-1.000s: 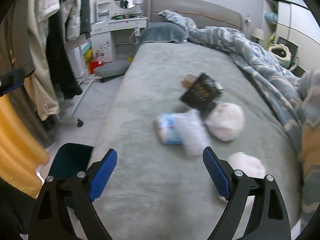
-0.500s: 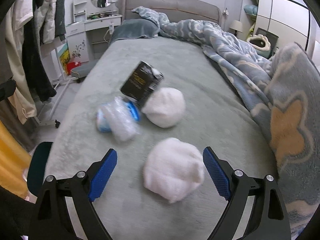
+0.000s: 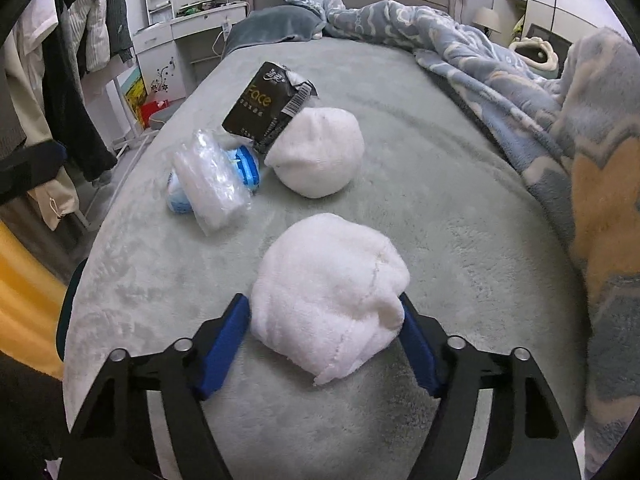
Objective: Collect trash
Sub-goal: 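Grasp the bubble wrap with the left tool while the right tool grasps a white tissue ball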
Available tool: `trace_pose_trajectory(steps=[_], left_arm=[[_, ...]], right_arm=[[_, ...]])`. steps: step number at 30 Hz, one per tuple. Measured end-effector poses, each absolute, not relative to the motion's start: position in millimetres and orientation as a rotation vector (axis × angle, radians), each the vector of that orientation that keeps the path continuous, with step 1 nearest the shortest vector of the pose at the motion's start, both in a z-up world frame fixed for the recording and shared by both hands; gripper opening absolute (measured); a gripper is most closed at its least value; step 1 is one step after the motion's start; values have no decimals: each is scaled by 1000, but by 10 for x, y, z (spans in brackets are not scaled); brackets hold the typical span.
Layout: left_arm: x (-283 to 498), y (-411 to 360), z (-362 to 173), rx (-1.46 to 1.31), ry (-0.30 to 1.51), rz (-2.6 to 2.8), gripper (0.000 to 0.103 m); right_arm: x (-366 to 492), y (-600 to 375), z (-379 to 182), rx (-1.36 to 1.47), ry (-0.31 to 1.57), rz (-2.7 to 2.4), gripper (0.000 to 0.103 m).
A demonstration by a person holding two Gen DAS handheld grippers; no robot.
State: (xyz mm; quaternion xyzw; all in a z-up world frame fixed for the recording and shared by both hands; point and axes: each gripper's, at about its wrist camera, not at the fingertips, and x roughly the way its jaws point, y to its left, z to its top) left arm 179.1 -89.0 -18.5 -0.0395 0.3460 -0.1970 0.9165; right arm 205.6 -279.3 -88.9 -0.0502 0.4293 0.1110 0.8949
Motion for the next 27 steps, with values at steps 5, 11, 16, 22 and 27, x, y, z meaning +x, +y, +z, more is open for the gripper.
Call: trace_pose_trajectory(steps=[5,11,16,22,27], left_arm=[[1871,-1018,-273,-101,740,-420,68],[2016,-1090,-376,-163,778,-429,61],[2164,-1149,-470,-194,802,-419,55],[2328,-1162,-582,-260,838,-405,49],[2419,-1171,-637,-307,854,-404,45]], right_arm=[[2059,-2875,-872,-79,882,252,58],[1988,-2927,-794,-78,853,274,52],[1926,-3039,-710,-50,822,295,50],[1869,-3141,-665,-38,802,309,49],[1861,-3225,-674,-26,801,310,49]])
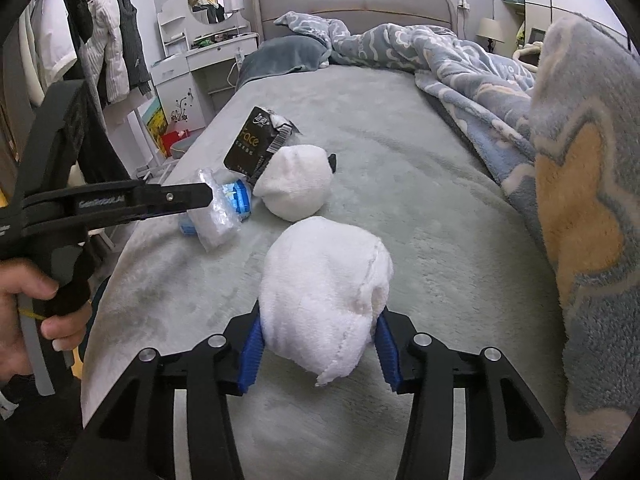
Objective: Collect trash
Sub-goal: 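Grasp the bubble wrap with the left tool while the right tool grasps a white tissue ball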
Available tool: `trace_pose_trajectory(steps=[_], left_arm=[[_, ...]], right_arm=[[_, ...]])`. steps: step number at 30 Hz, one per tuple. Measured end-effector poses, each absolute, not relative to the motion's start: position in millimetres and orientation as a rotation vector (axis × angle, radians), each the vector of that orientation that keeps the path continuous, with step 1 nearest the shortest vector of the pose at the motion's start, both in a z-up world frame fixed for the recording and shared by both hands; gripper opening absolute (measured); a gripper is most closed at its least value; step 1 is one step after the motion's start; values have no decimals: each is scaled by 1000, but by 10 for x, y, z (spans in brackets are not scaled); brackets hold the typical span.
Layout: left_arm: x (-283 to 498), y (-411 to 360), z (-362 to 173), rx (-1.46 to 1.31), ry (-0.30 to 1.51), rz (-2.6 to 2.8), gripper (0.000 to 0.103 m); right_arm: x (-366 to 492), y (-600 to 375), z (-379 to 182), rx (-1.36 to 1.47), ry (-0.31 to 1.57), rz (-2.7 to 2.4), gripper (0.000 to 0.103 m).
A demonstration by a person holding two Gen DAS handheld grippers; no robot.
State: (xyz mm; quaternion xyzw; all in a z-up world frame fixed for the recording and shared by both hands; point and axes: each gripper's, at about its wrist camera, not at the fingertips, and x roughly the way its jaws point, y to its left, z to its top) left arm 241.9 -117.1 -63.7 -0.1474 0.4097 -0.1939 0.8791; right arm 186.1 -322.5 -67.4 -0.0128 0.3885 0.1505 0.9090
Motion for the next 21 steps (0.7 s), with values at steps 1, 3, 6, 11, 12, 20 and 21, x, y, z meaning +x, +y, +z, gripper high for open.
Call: trace_pose_trajectory(steps=[1,3,6,11,12,20,21], left_arm=[[2429,-1174,-642,-313,856,-405,44],[2444,-1193,-654,-305,861,-398,40],[2422,-1243,-646,-271,853,-399,37],[2348,-1291,-612,-204,829,-401,36],[2331,-1282,-598,-199,824,-402,36],[2202,-1091,-441,-204,768,-398,36],[2172,-1063,-413,-195,757,-394,36]], right_arm=[[1866,-3230,-673,-25,802,311,49],[1867,-3240,-679,-24,803,312,49],[1865,-3253,-678,-6,804,320,49],[1877,-3250,-665,6,803,325,49],[1876,-3242,-662,9,803,325,49],[1848,-3222,-668,65,818,316,49],[1835,-3212,-657,74,817,312,49]])
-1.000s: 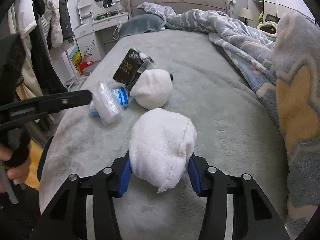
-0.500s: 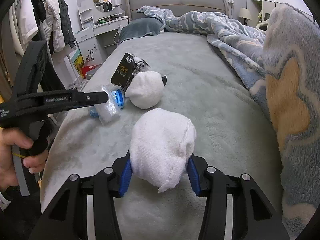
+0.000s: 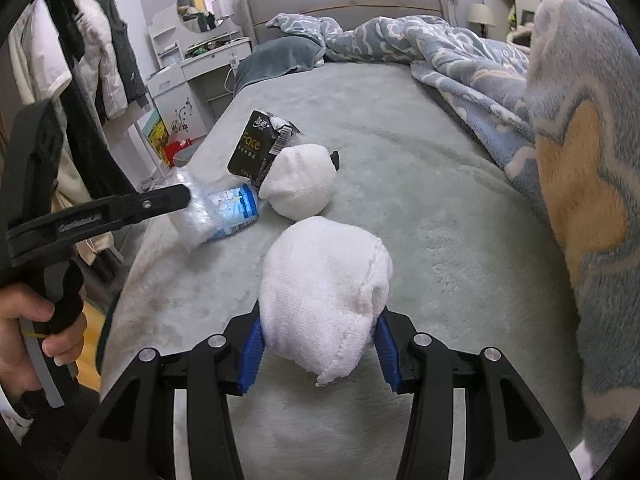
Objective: Collect trash
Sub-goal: 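Grasp the bubble wrap with the left tool while the right tool grasps a white tissue ball, then carry both items over the teal bin and open both tools to drop them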
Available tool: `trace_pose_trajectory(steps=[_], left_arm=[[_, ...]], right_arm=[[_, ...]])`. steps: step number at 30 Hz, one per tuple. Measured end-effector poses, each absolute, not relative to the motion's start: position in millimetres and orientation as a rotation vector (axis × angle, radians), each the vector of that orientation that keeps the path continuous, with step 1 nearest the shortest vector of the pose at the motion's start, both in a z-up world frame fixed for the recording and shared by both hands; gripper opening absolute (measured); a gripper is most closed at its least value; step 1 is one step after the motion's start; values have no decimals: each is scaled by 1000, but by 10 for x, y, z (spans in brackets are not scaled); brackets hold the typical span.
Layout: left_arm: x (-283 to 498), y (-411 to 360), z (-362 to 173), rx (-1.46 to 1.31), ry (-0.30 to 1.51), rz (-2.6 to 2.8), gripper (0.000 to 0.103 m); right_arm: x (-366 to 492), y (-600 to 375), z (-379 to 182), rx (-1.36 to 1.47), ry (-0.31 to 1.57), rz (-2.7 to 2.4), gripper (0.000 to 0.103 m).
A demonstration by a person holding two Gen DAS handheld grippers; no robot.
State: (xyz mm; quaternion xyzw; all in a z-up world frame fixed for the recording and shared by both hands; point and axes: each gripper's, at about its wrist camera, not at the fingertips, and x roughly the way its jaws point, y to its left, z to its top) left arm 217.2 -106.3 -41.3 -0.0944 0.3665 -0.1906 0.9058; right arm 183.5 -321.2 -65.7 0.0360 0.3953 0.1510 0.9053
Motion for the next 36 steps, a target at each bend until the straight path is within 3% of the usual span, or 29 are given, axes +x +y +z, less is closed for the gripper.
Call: trace_pose_trajectory(steps=[21,36], left_arm=[[1650,-374,-236,-38,678,-299,36],[1648,413,-677,-83,855,-153,36]], right_arm=[[1830,-2244,-543,51,829,398,49],[1847,-1365,-390,27,809,519,49]])
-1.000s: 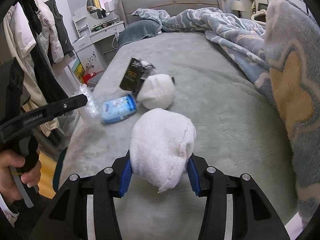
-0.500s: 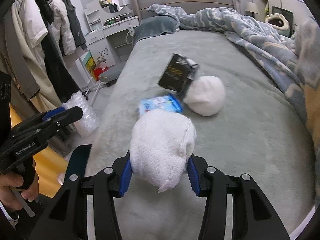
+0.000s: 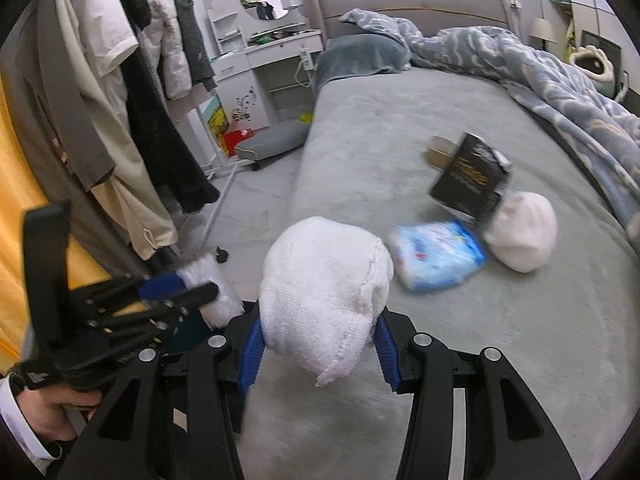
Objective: Collect trash
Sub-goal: 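Carry both items over the teal bin and open both tools to drop them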
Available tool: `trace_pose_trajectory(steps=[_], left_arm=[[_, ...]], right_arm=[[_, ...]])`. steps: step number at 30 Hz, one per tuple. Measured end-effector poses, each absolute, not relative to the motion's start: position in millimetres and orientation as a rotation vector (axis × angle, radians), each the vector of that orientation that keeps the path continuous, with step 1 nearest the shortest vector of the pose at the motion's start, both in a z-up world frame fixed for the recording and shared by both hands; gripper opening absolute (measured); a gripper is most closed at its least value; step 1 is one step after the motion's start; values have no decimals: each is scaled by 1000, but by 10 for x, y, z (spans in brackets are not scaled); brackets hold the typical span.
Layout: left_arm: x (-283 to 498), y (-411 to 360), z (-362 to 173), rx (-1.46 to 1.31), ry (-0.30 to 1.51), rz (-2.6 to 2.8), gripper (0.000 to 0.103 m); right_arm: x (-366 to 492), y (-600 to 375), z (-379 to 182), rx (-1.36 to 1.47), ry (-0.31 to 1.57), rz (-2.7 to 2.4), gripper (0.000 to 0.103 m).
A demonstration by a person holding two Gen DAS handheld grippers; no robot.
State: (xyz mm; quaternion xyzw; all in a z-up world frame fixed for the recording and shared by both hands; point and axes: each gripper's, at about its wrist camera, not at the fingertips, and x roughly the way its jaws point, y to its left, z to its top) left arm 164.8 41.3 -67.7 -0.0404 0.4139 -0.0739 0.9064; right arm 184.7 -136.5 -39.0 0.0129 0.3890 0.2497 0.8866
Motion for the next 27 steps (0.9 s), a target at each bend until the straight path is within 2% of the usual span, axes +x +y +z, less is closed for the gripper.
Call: trace_pose_trajectory(steps=[27], left_arm=[[1543,1287,-1910,-220,1370,-45,37]], right_arm=[[1827,-138,-643,-85,928,659,49]])
